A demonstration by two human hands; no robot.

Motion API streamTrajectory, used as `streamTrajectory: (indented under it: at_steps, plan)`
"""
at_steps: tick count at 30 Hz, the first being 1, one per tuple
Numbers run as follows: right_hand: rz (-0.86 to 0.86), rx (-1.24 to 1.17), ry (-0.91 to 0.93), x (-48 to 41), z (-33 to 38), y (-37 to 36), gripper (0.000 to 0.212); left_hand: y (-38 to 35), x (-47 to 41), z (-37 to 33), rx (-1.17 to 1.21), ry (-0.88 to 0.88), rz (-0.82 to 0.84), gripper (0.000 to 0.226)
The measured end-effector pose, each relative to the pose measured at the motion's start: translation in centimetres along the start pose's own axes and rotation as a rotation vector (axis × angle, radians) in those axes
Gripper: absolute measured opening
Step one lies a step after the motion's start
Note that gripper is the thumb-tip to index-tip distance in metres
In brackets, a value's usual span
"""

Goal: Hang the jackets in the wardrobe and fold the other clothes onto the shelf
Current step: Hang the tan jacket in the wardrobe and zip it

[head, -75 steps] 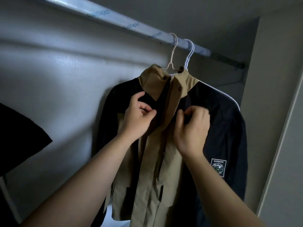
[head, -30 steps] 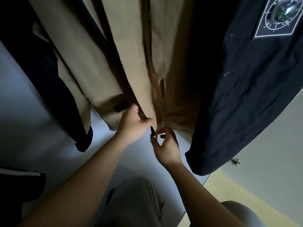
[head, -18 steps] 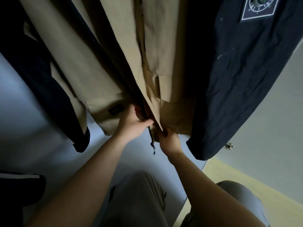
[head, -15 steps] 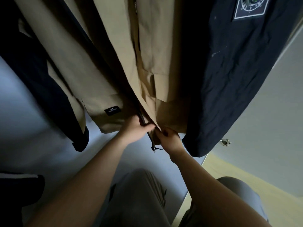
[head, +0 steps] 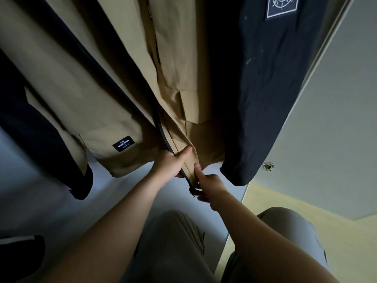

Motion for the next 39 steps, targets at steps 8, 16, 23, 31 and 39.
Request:
streamTrajectory:
  at_steps: [8, 16, 23, 31, 39]
  plan:
    - [0.276, -0.189, -0.018, 0.6, -1.5, -0.7, 0.059, 0.0, -1.1, -0.8, -0.170, -0.077, -0.125, 0.061]
    - [0.177, -0.052, 0.177, 1.3, -2.4, -0.6, 0.029, 0.8, -2.4, -0.3, -0.064, -0.037, -0.146, 0.056]
    - [0.038, 0.039, 0.226, 0.9, -2.8, -0.6, 0.019, 1.3, -2.8, -0.4, -0.066, -0.013, -0.149, 0.061]
    - [0.153, 0.087, 0.207, 1.0, -2.4, -1.1, 0.021, 1.7, -2.7, 0.4, -0.068, 0.014, -0.132, 0.064]
    - [0.173, 0.192, 0.202, 0.9, -2.0, -1.4, 0.018, 2.0, -2.0, 0.4, 0.038, -0.008, -0.097, 0.044]
Point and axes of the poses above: each hand's wrist, its own x-axis away from the middle knuckle, its own y-axis out of the back of the hand, z = x × y, the point moved 4 cm from there along -x, towards the middle knuckle, and after that the axes turned 14 degrees about -y, right-handed, at the moved point
